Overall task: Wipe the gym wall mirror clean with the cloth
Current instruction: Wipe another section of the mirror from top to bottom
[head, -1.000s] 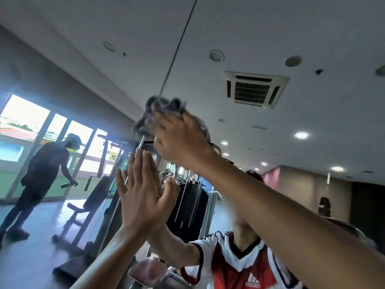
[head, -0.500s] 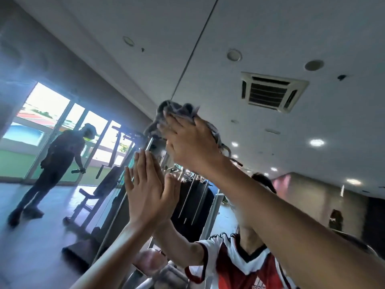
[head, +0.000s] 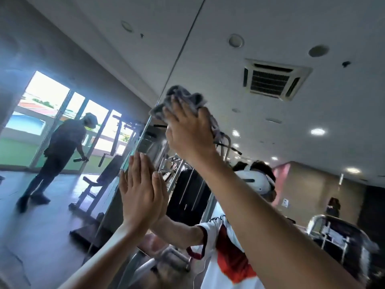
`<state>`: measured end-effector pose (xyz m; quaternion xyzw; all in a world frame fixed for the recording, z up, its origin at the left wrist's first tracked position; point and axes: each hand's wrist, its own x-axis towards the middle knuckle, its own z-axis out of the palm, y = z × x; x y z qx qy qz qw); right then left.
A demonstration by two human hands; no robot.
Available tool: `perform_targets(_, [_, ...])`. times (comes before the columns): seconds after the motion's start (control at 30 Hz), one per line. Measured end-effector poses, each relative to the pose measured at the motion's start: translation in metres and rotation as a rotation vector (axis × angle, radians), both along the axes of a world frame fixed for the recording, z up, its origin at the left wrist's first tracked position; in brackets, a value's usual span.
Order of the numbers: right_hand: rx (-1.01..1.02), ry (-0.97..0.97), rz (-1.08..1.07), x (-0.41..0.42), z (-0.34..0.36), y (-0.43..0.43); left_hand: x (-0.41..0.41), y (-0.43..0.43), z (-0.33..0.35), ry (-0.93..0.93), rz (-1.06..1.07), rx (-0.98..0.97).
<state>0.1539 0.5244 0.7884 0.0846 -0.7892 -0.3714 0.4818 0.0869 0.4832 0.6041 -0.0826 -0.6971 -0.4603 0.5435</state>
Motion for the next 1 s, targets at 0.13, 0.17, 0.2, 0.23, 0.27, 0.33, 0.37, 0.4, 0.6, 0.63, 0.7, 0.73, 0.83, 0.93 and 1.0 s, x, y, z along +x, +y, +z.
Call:
perform_targets(0.13, [0.302, -0.261, 0.005, 0.033, -0.058, 0.035, 0.014, 0.004, -0.015, -0.050, -0.043, 0.007])
perform_targets(0.17, [0.292, -0.268, 0.017, 0.050, -0.059, 0.057, 0.020, 0.008, -0.022, -0.042, -0.064, -0.018])
perform_targets(0.2, [0.265, -0.261, 0.016, 0.067, -0.050, 0.080, 0.026, 0.012, -0.028, -0.029, -0.071, -0.053])
perform_targets(0.23, [0.241, -0.223, 0.008, 0.081, -0.034, 0.101, 0.032, 0.016, -0.033, -0.015, -0.064, -0.089])
perform_targets(0.27, [0.208, -0.156, -0.001, 0.092, -0.014, 0.119, 0.036, 0.021, -0.037, -0.008, -0.051, -0.115])
perform_targets(0.33, [0.039, -0.031, -0.030, 0.108, 0.028, 0.133, 0.045, 0.030, -0.036, -0.021, -0.055, -0.128])
perform_targets(0.37, [-0.054, 0.047, -0.029, 0.110, 0.042, 0.132, 0.051, 0.035, -0.032, -0.023, -0.067, -0.129])
perform_targets(0.4, [-0.125, 0.122, -0.026, 0.107, 0.047, 0.128, 0.057, 0.040, -0.027, -0.017, -0.079, -0.136])
perform_targets(0.6, [0.161, 0.013, 0.067, 0.107, -0.042, 0.137, 0.100, 0.071, -0.005, -0.087, -0.180, -0.019])
perform_targets(0.63, [0.245, -0.063, 0.070, 0.123, -0.053, 0.149, 0.105, 0.075, -0.004, -0.093, -0.190, -0.011])
perform_targets(0.7, [0.333, -0.171, 0.055, 0.159, -0.056, 0.183, 0.115, 0.083, -0.003, -0.071, -0.200, -0.030])
perform_targets(0.73, [0.352, -0.178, 0.039, 0.176, -0.047, 0.202, 0.121, 0.087, -0.003, -0.053, -0.209, -0.055])
perform_targets(0.83, [0.223, -0.022, -0.003, 0.215, -0.001, 0.250, 0.140, 0.104, -0.005, -0.015, -0.252, -0.132])
perform_targets(0.93, [-0.030, 0.199, 0.023, 0.215, 0.019, 0.251, 0.164, 0.135, -0.011, -0.022, -0.242, -0.108])
perform_targets(1.0, [-0.134, 0.274, 0.058, 0.198, 0.007, 0.237, 0.182, 0.158, -0.012, -0.011, -0.232, -0.089])
